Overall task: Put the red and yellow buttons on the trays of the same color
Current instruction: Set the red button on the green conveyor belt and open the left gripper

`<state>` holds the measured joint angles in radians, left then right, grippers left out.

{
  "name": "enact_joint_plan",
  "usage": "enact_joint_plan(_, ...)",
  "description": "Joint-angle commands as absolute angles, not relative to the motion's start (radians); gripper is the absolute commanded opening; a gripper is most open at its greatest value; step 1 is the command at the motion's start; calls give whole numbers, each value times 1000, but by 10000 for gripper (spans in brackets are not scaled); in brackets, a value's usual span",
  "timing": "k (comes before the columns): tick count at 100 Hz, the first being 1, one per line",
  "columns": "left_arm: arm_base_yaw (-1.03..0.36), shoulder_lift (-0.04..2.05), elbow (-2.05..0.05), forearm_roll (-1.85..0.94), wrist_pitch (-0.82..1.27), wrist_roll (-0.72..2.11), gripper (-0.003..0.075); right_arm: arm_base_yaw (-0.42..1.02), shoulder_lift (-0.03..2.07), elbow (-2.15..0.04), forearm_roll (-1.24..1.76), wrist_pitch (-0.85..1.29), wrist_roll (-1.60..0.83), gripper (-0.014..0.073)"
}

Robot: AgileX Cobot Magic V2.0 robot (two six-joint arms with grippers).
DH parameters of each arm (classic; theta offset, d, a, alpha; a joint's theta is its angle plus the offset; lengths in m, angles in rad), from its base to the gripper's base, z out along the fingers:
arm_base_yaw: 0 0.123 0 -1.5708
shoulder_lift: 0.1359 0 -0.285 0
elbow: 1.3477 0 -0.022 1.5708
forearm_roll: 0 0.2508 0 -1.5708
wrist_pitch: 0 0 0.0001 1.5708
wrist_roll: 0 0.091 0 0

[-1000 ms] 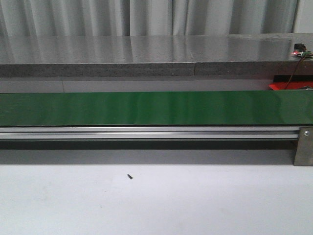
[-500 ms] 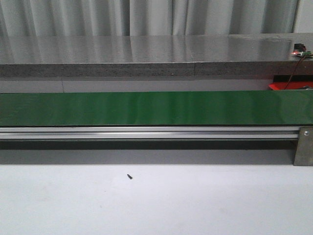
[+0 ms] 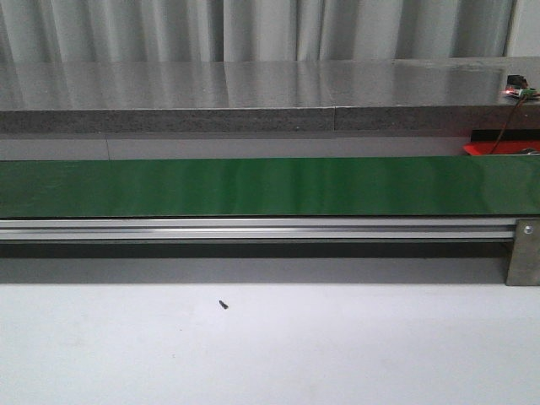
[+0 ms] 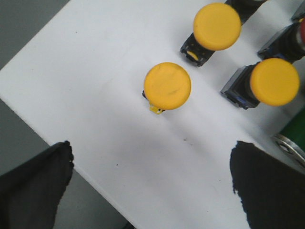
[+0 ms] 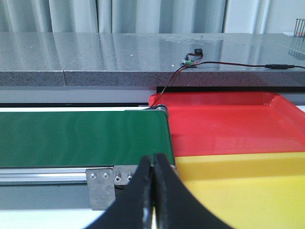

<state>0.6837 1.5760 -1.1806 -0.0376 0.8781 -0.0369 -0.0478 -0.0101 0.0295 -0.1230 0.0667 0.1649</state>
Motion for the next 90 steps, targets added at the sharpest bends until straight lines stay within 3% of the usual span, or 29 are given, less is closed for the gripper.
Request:
enact_joint_plan(1,696,1579,-1205,-29,830,-30,638,-54,-28,11,-130,-16,161,-67)
enact_joint_plan(90,696,1816,-1216,-146,594,73,637,-54,-28,11,-130,-16,161,-67)
